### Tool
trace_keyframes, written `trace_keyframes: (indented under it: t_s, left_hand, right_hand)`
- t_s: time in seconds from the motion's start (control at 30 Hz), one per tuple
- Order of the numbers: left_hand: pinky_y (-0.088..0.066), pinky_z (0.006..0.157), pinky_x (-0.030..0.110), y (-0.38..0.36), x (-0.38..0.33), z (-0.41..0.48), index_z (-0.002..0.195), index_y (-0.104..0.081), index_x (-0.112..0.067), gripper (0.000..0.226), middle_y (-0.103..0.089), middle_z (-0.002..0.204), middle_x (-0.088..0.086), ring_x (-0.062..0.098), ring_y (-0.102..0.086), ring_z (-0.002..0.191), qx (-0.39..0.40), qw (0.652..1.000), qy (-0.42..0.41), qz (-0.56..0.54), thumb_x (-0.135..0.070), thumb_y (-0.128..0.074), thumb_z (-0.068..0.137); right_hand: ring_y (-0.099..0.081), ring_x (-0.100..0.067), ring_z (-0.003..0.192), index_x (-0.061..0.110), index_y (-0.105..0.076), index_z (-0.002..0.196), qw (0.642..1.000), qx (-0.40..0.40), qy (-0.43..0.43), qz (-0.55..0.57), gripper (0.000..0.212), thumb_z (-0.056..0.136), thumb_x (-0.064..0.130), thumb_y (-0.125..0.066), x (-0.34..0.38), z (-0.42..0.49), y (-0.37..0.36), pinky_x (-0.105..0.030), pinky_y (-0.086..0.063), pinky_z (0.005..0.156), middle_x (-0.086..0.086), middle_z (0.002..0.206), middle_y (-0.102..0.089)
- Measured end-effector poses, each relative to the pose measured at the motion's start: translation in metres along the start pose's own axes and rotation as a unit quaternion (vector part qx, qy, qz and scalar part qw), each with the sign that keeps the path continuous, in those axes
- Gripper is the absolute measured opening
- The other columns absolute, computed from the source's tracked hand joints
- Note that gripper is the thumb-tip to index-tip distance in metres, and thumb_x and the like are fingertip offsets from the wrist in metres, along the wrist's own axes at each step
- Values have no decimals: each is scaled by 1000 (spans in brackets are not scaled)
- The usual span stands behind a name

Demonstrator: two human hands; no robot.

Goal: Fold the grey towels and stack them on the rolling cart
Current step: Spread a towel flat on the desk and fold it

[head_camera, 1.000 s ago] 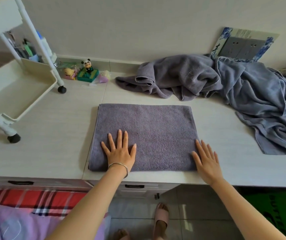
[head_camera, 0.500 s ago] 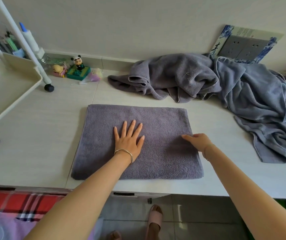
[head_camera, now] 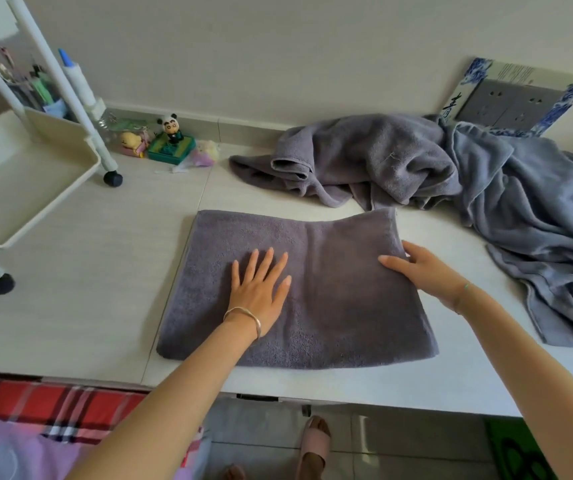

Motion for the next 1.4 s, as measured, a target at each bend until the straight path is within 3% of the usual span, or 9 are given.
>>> trace_keyframes:
  t_s: [0.23,0.37,0.47,0.6,0.7,0.83,0.97,1.2,1.4]
  left_hand:
    - [13,115,41,25,76,-44,141,-36,-35,49,-30,140,-25,10,-7,145,-96,941,144,-291,-44,-10,100]
    - [-22,108,16,45,86,-57,139,-40,-19,50,-42,136,-10,5,-33,132,-51,763,172,-621,-39,-13,102]
    - [-32,100,17,46,103,-58,135,-48,-25,57,-50,132,-14,-1,-47,115,-29,724,194,-661,-52,-14,98]
    - [-41,99,35,46,117,-48,107,-64,-10,66,-72,96,8,21,-66,91,-26,554,181,-812,-49,-12,99]
    - [-43,99,35,49,125,-52,129,-50,-6,60,-61,120,10,22,-55,116,12,600,190,-777,-47,-20,99]
    - [-35,102,30,60,138,-53,108,-60,-23,55,-61,118,1,15,-54,113,52,789,159,-591,-67,-47,79]
    - [-32,109,33,59,139,-47,143,-33,-8,65,-43,142,7,24,-38,134,25,900,163,-403,-39,-55,91]
    - [-37,106,40,35,141,-43,135,-42,-1,44,-53,132,15,29,-49,124,-24,902,172,-396,-20,-49,95]
    - [-20,114,34,57,118,-53,150,-10,-16,62,-18,156,8,25,-23,142,-123,954,69,-265,-22,-42,97]
  right_hand:
    - [-63,-18,70,17,-59,112,996,34,83,-25,22,92,23,-59,110,-15,-42,-26,-49,57,-9,86,-71]
    - [-46,-9,45,14,-53,85,994,37,98,-9,9,91,18,-60,151,4,-102,-15,-35,40,-3,61,-53]
    - [-50,-8,53,19,-43,74,994,29,97,-33,24,89,21,-62,163,26,-174,-10,-36,46,-1,65,-52]
    - [-64,-34,92,4,-44,126,996,77,16,-32,41,91,22,-58,137,45,-259,-28,-55,63,-18,118,-60]
    - [-66,-38,88,14,-17,148,996,82,1,-28,70,92,34,-55,123,44,-280,-44,-59,71,-19,124,-57]
    - [-65,-24,66,20,-45,135,998,41,43,-33,41,96,34,-45,115,42,-257,-41,-59,65,-10,98,-65]
    - [-57,-21,100,20,-59,119,971,-130,147,-134,28,95,29,-48,98,44,-225,-37,-47,90,-1,110,-61]
    - [-2,-15,147,35,-17,148,904,-102,200,-363,71,84,66,-11,28,23,-227,-32,10,117,8,158,-10]
    - [0,-20,147,37,-25,147,897,-143,231,-348,67,89,69,-14,34,-13,-235,-35,11,116,10,156,-10]
Point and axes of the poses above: each hand's wrist, its own z-axis towards the middle knuckle, its own y-axis out of the back of the hand, x = y × z, the point moved 1 cm from there along z, towards the middle knuckle
